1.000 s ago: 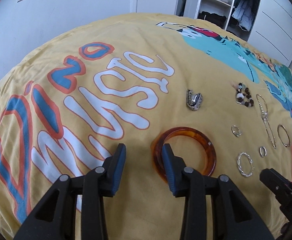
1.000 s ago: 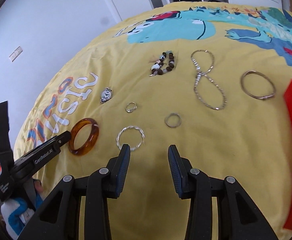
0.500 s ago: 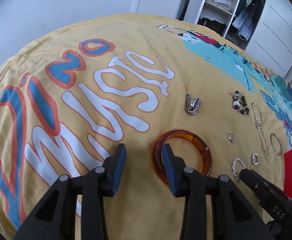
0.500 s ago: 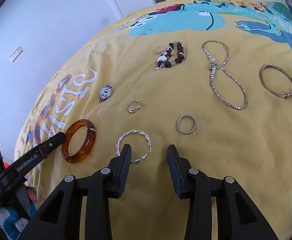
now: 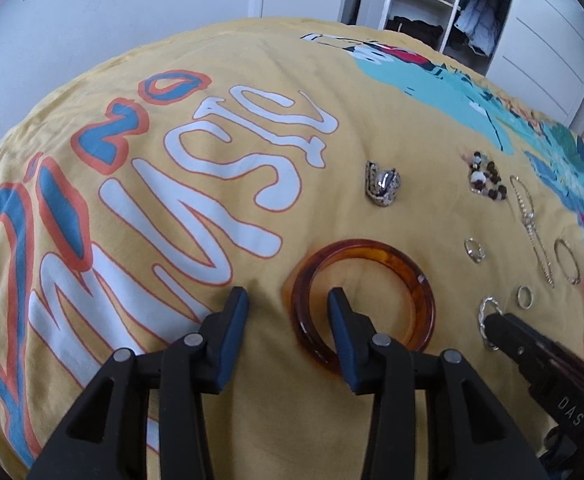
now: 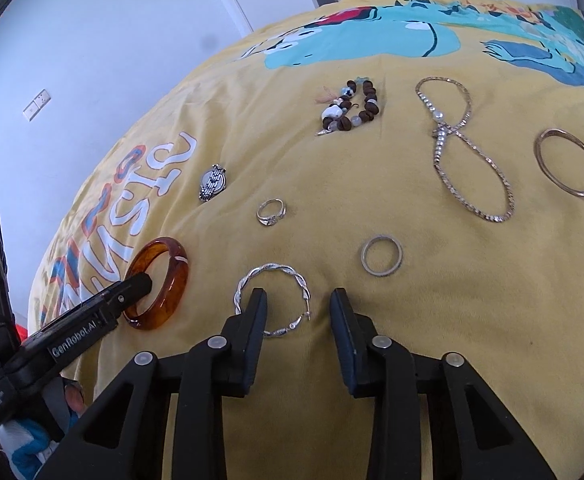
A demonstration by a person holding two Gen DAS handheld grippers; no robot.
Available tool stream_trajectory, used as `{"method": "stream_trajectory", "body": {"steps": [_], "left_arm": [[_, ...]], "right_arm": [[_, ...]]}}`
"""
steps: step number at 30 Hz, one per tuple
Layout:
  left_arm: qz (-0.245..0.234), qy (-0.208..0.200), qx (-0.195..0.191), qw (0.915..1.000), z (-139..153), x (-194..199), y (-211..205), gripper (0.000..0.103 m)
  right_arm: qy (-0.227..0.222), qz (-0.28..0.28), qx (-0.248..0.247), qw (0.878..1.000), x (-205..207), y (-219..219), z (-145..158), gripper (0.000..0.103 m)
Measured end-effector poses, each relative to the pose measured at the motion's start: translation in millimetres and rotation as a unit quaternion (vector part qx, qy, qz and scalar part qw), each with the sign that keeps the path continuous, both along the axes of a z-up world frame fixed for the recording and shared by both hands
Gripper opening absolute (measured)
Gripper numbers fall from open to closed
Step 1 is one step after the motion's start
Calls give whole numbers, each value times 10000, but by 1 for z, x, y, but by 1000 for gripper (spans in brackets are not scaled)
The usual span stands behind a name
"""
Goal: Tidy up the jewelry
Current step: 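Grasp the amber bangle with the left tool while the right tool grasps another silver twisted hoop, then carry the amber bangle and silver hoop into the red box and open both tools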
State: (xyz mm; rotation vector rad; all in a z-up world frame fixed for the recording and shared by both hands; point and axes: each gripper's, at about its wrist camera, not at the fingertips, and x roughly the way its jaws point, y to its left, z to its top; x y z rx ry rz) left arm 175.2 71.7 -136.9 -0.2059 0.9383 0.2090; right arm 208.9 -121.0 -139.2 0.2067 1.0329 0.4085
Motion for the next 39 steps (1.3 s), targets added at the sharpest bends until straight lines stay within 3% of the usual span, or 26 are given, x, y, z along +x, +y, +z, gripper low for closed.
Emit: {"method": "stream_trajectory", "body": {"steps": [7,10,23,30,39], "left_arm": [[-191,-54,384,9991,-2,1,-14,12],[-140,-129,372,9991,1,-1,-12,11],[-41,-447,482,9978,40,-28,-18,11],[-399,-457,769,9952,56,-55,-45,11],[-906,-467,595,9930,76,-75,-94,10]], "right_arm": [[-7,196,-188,9996,5,8,-4,19],[-30,134,-173,9998,3,5,-2,9],[-449,-186,12,9988,-51,-34,54,8],[-596,-461,7,9972,-88,-70,79,8],[-681,-1023,-196,9922,-129,-146,99,8]]}}
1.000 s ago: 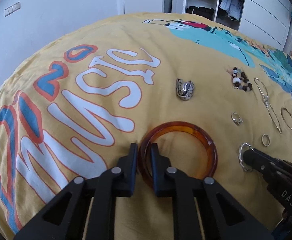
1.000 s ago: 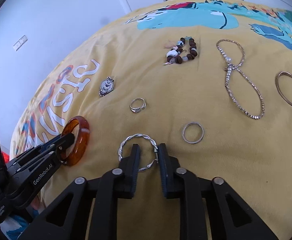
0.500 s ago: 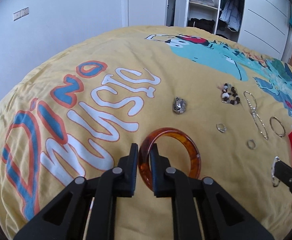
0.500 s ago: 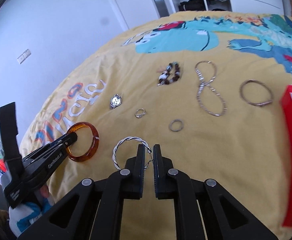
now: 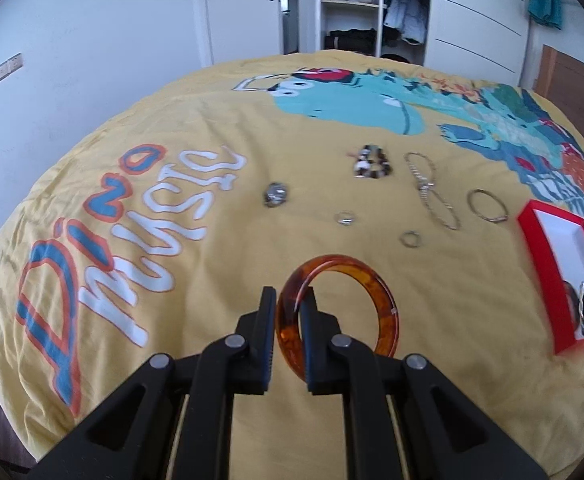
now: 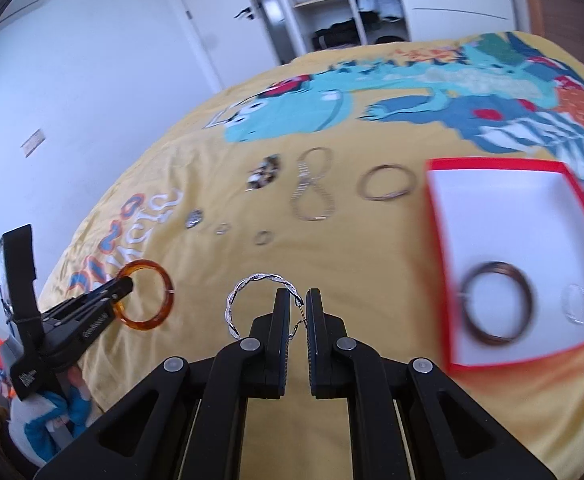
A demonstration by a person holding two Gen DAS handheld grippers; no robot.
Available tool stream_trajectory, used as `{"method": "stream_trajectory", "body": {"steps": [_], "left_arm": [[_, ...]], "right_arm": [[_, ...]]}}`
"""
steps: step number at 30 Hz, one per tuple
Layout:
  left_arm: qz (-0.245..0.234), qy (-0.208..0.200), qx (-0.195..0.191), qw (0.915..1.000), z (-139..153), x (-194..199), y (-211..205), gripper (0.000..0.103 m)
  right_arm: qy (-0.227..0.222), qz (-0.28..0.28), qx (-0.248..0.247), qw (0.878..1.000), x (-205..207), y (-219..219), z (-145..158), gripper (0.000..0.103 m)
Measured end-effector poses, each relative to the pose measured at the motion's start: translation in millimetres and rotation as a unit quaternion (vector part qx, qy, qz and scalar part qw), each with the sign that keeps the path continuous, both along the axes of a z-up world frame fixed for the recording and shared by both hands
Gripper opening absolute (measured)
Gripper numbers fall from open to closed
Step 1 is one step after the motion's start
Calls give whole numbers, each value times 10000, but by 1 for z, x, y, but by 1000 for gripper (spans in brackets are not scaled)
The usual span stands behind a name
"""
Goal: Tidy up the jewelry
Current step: 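Carry the amber bangle and silver hoop into the red box and open both tools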
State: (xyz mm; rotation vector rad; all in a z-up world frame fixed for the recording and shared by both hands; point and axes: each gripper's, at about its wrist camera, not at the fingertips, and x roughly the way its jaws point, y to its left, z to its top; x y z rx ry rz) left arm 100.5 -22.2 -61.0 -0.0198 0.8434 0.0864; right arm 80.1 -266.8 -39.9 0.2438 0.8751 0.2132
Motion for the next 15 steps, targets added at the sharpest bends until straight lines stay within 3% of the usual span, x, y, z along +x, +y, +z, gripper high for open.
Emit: {"method": "stream_trajectory", "body": {"steps": [7,15], "left_arm": [[-740,-66,-244,9969,17,4,-67,11],[-1570,-121,-664,9853,33,26,-164,10]], "right_arm": [[-55,-642,-301,9975,-9,-80,10,8],[-77,-1048,-561,9929,4,-146,10,8]]}}
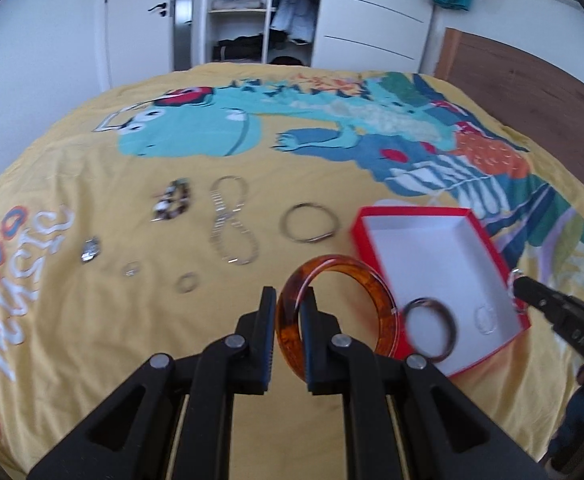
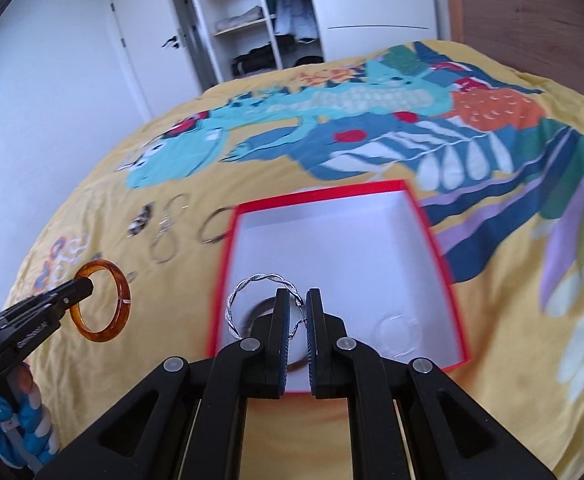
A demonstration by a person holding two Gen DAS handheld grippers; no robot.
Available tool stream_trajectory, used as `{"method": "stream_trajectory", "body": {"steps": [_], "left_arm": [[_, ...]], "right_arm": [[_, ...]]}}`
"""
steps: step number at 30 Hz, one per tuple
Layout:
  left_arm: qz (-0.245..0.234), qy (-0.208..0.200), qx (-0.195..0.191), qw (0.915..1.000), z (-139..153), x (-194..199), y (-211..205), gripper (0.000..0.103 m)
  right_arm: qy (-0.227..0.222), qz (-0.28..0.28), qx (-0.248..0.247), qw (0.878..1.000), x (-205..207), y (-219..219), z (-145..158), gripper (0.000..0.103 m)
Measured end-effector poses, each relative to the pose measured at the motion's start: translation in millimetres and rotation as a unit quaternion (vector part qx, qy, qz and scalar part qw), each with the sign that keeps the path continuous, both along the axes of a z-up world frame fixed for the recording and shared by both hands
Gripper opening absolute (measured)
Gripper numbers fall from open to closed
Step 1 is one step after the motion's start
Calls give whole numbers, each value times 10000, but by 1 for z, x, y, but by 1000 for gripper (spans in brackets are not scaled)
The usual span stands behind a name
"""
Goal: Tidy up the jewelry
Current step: 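Carry the amber bangle and silver hoop into the red box and open both tools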
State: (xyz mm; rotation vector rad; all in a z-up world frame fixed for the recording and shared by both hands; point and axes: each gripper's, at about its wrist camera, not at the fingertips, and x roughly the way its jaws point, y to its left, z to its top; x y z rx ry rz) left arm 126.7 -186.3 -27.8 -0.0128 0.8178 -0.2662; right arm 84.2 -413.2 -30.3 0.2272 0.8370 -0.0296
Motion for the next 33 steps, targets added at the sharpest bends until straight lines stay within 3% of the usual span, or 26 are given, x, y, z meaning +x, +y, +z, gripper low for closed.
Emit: {"method": "stream_trajectory", "body": {"steps": [6,12,21,33], "left_arm": [[-304,44,-73,9995,-6,24,-57,11],[-408,172,159,9989,-28,50,-99,11],[-475,463,469,9967,-63,70,-120,11],[-532,548,732,9944,-78,82,-137,11]], "right_arm": [[151,-15,-118,9998,21,-29,-17,8],[325,-48,-164,9993,40,-47,-35,8],[718,178,-465,9962,70,-49,-60,8],[1148,477,-1130,9858,81,-41,-82,8]]}}
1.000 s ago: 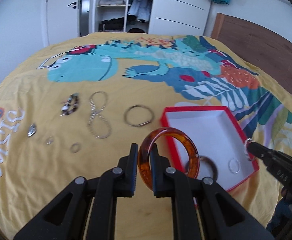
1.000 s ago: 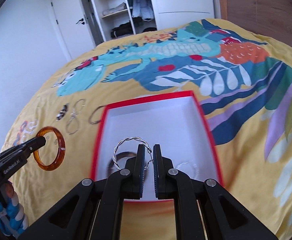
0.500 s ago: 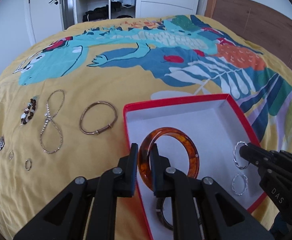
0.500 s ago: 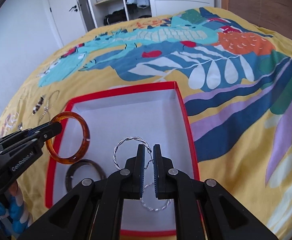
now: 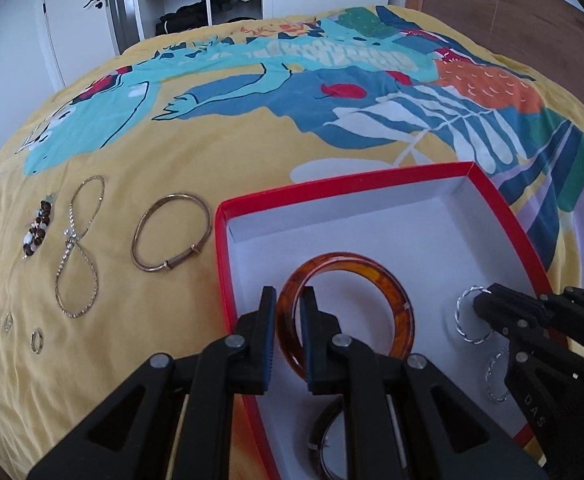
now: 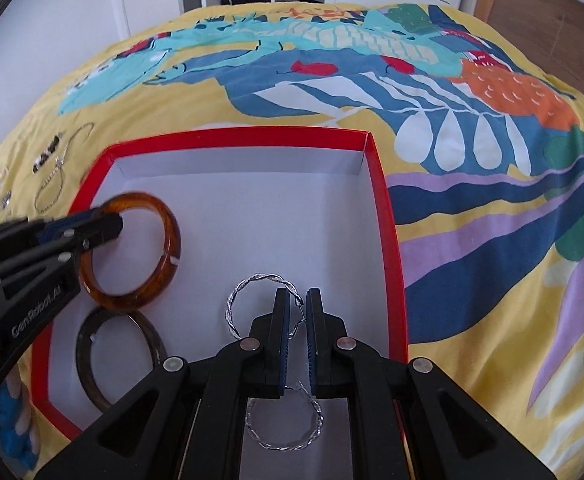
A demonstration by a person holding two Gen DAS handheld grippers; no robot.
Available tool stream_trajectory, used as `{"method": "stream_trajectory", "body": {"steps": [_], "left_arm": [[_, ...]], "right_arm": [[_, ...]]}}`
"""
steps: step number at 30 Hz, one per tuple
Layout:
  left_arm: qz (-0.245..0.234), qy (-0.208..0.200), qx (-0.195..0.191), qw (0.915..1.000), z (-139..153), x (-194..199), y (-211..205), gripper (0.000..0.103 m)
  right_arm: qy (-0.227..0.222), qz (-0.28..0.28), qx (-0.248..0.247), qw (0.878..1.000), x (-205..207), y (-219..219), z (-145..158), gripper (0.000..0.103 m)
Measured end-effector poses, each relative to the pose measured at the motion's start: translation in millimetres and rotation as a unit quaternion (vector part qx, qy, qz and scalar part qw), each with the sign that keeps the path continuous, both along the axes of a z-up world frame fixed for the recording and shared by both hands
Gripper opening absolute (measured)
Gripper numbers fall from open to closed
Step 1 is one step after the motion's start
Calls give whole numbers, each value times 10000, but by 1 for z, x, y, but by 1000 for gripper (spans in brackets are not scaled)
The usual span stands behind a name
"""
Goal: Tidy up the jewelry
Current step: 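Carry the amber bangle and silver hoop into the red box and open both tools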
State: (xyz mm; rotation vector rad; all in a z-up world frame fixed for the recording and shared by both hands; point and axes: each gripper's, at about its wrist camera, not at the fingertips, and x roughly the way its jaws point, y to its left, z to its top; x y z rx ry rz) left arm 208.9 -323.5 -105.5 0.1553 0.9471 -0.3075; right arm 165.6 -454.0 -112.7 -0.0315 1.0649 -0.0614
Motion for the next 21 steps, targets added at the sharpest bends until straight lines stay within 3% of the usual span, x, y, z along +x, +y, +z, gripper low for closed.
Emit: {"method": "stream_trajectory", "body": {"steps": [8,14,21], "left_arm": [[-62,-57,185,9998,-3,2,-4,12],[-207,-104,-57,9997,7,-4,0,15],[-299,-504,-498,9970,52,-28,18,26]], "right_arm": [[9,6,-83,10000,-1,-3,1,8],[-136,-113,-26,9998,-11,-9,8,10],[-558,-442,72,9974,-38,-16,46,16]]}}
